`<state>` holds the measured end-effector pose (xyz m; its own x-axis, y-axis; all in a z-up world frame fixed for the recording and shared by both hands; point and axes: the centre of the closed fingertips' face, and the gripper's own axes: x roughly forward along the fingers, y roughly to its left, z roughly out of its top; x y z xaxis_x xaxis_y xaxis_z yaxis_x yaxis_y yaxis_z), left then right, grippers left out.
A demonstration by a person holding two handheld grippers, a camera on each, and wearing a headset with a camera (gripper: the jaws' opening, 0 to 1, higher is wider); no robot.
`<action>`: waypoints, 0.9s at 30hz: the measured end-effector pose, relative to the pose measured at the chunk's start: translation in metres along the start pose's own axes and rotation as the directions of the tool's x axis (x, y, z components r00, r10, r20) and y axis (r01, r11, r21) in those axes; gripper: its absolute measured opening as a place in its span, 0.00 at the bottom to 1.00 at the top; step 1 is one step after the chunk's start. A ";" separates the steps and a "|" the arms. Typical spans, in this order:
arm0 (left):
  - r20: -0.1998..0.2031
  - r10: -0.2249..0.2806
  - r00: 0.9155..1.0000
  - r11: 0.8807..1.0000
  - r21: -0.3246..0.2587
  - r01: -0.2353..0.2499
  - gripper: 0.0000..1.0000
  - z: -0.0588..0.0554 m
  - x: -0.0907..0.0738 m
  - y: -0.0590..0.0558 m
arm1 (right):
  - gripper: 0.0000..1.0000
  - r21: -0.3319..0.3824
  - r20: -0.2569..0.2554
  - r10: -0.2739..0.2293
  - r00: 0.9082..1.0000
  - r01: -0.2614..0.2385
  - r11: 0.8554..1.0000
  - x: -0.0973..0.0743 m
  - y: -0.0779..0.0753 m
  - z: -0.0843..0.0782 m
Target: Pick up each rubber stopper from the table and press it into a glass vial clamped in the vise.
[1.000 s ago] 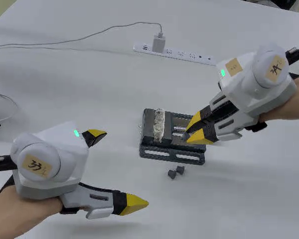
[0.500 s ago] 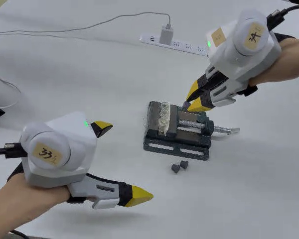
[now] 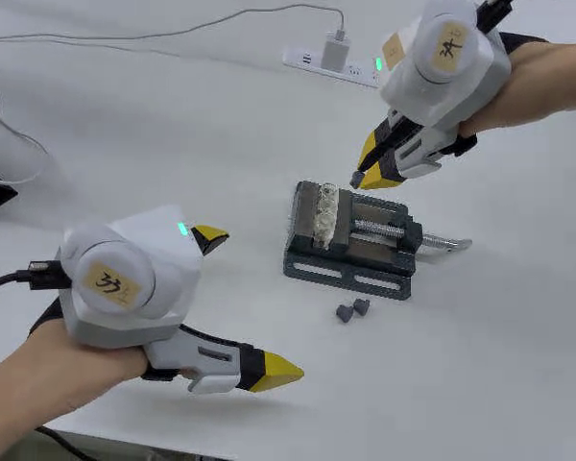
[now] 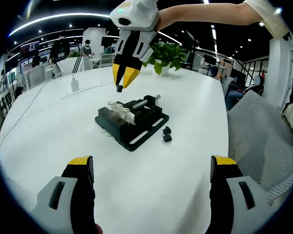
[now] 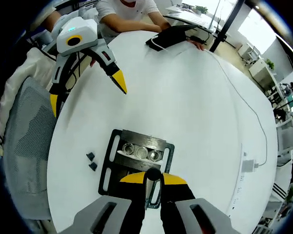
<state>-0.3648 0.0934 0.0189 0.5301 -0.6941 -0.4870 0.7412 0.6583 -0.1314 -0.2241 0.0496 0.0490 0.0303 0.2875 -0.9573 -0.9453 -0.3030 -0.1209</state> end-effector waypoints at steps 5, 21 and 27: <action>0.001 0.006 1.000 1.000 -0.007 -0.006 0.99 0.000 0.000 0.001 | 0.06 -0.032 -0.020 0.015 1.000 -0.016 0.999 0.004 -0.002 0.006; 0.004 0.014 1.000 0.999 -0.031 -0.014 0.99 -0.005 -0.002 0.003 | 0.06 -0.055 -0.060 0.063 0.996 -0.066 0.996 0.015 0.004 0.013; 0.002 0.015 1.000 0.999 -0.038 -0.015 0.99 -0.008 -0.002 0.003 | 0.06 -0.056 -0.057 0.072 0.996 -0.075 0.996 0.018 0.003 0.015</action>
<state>-0.3670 0.0988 0.0126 0.5421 -0.6849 -0.4868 0.7171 0.6791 -0.1569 -0.2312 0.0677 0.0355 -0.0192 0.2123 -0.9770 -0.9251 -0.3744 -0.0631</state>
